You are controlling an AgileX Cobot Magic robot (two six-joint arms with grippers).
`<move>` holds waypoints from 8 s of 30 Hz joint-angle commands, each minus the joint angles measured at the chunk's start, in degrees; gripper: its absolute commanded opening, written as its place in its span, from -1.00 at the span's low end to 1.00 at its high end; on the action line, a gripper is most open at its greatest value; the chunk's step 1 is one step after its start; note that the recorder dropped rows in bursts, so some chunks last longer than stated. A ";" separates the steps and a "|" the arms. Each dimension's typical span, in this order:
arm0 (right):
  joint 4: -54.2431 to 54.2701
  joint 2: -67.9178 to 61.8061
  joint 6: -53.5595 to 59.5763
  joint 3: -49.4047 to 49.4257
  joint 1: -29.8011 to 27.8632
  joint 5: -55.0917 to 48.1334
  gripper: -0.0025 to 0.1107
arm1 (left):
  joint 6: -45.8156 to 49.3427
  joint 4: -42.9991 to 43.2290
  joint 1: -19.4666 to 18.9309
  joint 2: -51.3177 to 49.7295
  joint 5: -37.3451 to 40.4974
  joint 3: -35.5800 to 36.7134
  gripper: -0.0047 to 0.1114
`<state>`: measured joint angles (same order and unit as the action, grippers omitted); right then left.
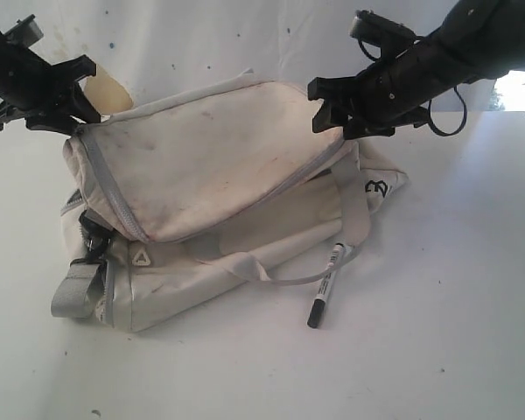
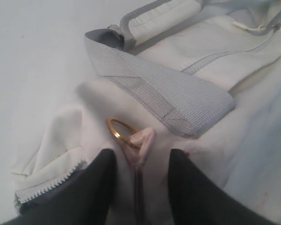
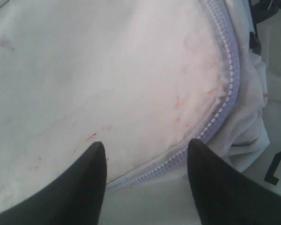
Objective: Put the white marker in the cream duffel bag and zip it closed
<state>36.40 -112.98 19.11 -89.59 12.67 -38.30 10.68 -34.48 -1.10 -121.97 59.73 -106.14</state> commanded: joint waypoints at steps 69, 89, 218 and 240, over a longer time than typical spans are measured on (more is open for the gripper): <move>-0.29 -1.52 0.15 0.04 -0.36 0.59 -0.08 | 8.17 4.99 0.44 1.62 -3.35 -2.64 -0.91; 4.51 -1.16 0.15 0.04 -0.36 -3.74 -0.08 | 12.08 2.11 0.66 4.73 0.26 -2.53 -0.92; 10.27 -6.34 45.61 0.04 32.02 25.33 -0.04 | 22.05 -33.16 -3.86 12.07 -12.05 30.68 -0.92; 10.27 -11.78 45.14 -0.74 36.91 41.52 -0.04 | 22.93 -32.64 -3.86 12.07 -7.44 30.68 -0.92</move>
<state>46.45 -123.83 63.54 -89.70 49.25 1.23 33.09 -66.18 -4.99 -110.17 49.73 -75.42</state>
